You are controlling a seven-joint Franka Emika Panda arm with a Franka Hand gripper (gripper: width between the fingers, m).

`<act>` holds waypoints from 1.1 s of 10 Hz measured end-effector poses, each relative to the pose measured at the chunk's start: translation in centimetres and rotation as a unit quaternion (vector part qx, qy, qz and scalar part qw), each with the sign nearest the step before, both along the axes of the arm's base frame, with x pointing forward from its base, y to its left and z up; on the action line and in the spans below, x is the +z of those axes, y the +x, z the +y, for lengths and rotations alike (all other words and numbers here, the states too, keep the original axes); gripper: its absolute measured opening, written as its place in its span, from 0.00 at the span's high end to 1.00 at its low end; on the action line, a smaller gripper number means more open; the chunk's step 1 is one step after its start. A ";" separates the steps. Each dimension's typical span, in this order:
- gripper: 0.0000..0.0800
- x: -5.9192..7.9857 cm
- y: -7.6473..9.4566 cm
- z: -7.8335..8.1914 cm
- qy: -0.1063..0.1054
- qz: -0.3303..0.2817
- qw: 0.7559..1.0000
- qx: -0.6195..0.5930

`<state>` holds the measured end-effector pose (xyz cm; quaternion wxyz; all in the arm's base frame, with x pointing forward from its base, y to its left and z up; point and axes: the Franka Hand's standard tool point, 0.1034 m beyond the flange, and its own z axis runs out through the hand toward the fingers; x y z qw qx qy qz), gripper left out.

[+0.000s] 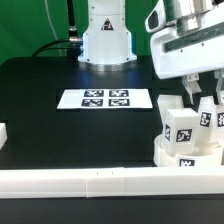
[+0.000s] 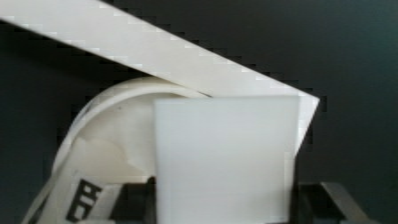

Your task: Assemble stool

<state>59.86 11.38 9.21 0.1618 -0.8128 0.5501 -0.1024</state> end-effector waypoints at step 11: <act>0.19 2.4 0.5 0.9 -0.049 -0.022 0.977 0.207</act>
Offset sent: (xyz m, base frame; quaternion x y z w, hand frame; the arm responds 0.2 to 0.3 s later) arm 0.0000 0.0000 0.0000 0.0000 0.0000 0.0000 1.0000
